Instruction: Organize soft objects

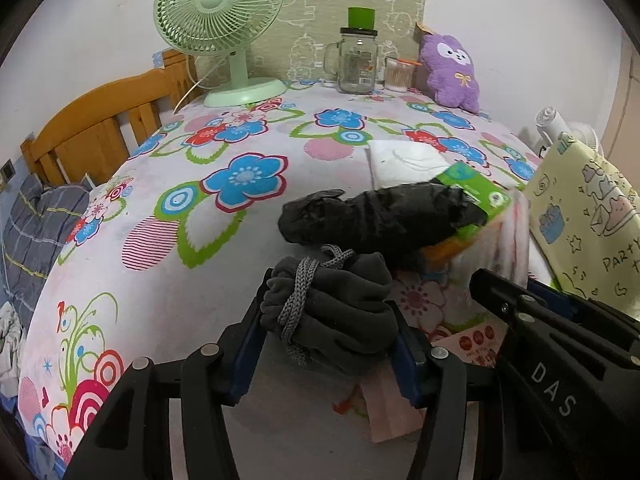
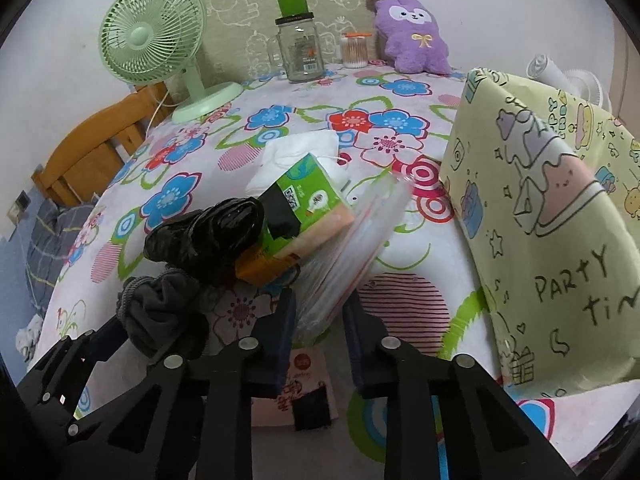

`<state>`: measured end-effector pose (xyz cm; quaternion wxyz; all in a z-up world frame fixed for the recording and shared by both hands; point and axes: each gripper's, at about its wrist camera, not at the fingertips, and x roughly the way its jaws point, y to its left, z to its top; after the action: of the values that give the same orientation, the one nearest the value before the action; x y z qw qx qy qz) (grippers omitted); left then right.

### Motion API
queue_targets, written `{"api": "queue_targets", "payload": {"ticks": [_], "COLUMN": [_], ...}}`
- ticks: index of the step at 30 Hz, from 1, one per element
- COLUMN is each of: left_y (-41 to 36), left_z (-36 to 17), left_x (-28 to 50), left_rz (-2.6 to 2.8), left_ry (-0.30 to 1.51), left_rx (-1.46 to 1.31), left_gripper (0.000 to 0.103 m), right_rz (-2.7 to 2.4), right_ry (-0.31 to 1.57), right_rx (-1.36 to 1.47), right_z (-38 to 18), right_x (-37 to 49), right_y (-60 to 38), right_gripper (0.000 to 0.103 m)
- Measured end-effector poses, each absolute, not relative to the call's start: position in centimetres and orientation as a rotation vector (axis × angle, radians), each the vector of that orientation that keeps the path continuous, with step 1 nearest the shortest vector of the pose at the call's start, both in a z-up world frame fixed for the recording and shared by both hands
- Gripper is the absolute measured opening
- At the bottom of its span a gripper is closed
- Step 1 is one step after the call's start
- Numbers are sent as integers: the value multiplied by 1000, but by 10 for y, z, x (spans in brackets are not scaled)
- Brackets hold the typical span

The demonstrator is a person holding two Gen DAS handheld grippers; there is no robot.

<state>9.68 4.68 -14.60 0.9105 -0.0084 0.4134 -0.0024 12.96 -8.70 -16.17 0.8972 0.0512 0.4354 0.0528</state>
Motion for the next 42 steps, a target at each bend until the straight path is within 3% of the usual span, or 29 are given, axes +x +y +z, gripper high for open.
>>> {"api": "queue_targets", "payload": {"ticks": [10, 42], "left_y": [33, 2], "left_z": [-135, -69], "left_x": [84, 44], "left_rz": [-30, -57], "left_ry": [837, 716], "left_rx": [-27, -32], "left_gripper": [58, 58], "right_rz": [108, 127], "right_ry": [860, 703], "right_rx": [104, 96], "right_z": [-148, -77], "right_x": [115, 66], "right_y": [-95, -121], "right_gripper": [18, 17]}}
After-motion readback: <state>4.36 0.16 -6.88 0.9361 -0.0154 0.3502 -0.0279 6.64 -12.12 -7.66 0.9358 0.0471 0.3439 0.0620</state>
